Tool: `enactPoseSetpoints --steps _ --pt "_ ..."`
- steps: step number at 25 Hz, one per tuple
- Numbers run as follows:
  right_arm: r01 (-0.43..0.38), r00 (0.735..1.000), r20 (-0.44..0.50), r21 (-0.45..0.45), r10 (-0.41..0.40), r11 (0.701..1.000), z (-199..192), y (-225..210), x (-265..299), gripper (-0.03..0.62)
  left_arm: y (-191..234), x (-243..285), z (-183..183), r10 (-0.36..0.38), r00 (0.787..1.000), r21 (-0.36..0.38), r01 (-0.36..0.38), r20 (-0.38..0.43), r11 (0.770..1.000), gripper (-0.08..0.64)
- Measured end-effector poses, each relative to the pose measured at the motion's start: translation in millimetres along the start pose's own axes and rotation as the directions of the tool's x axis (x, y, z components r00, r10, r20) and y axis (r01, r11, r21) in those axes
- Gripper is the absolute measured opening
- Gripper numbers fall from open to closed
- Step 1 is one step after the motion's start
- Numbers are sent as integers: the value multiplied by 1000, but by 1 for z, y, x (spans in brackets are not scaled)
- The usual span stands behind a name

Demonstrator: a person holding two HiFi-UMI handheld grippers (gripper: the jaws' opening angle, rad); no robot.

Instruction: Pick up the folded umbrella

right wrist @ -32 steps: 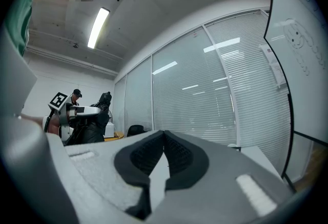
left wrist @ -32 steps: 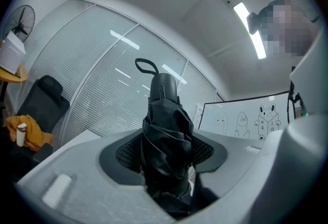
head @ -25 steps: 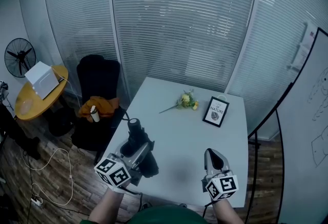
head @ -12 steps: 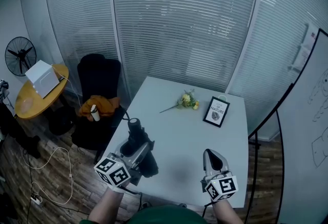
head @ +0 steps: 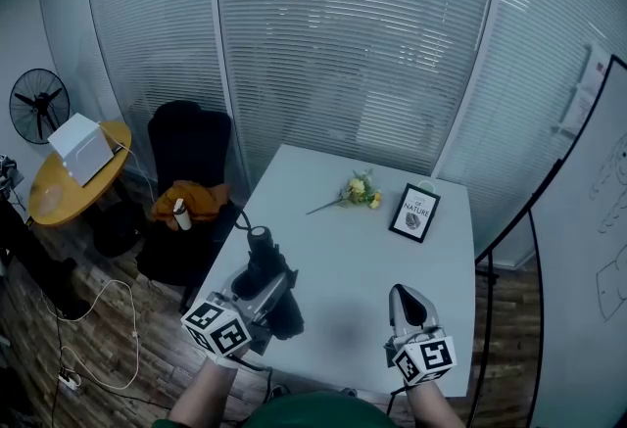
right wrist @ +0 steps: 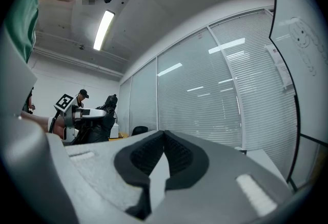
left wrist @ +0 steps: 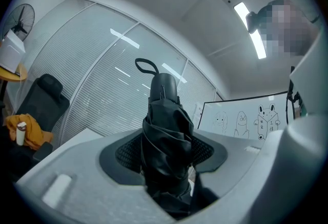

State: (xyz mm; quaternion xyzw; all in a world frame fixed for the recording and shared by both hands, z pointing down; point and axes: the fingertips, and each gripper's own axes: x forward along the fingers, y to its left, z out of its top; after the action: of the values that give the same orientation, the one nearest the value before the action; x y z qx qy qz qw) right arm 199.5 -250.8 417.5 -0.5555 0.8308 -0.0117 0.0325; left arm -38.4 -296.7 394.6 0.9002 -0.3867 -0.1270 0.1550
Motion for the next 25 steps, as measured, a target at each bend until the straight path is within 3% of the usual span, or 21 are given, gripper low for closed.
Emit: enactPoseSetpoints --steps 25 --pt "-19 1000 -21 -23 18 1000 -4 12 6 3 11 -5 -3 4 1000 -14 -4 -6 1000 244"
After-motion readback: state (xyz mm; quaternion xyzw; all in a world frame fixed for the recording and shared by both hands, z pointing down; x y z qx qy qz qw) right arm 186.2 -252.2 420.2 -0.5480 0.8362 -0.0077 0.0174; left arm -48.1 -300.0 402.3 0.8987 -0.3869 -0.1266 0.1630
